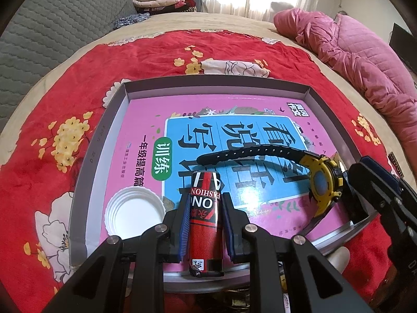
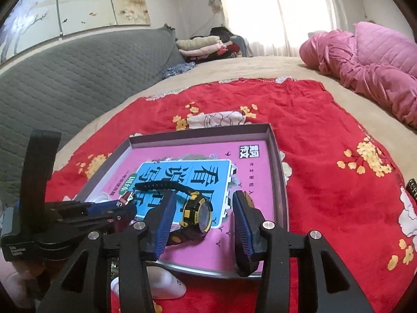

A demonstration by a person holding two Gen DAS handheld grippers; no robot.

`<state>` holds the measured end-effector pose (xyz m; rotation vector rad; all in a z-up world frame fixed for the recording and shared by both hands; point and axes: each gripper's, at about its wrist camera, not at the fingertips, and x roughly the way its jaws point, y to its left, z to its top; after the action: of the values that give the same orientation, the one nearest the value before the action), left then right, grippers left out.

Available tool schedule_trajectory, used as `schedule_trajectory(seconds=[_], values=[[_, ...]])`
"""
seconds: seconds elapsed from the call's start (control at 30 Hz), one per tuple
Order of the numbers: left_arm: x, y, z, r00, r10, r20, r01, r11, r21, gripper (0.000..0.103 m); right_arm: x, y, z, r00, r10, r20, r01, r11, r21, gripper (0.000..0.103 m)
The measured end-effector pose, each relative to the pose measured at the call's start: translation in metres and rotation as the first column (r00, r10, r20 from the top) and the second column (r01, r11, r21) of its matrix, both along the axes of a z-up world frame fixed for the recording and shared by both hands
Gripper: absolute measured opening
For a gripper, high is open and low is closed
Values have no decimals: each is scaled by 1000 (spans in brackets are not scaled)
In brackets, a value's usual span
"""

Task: Organize rigid objects
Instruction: 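Open the right tool to release the yellow watch onto the book, then set the red can upright in the box and open the left tool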

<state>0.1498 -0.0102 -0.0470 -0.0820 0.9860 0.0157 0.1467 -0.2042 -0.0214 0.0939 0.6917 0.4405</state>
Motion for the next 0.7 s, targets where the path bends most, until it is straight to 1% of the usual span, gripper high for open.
schedule_trajectory(seconds=[0.3,0.7], values=[[1,-3,0,1000,5,-7,-5,1000,24,23,1,0,-5,1000,-4,-13,4,1000,-8,47],[1,2,2,1000,16,-14,-16,1000,3,23,2,-4,-6,1000,-8,-12,8,1000,-1,47]])
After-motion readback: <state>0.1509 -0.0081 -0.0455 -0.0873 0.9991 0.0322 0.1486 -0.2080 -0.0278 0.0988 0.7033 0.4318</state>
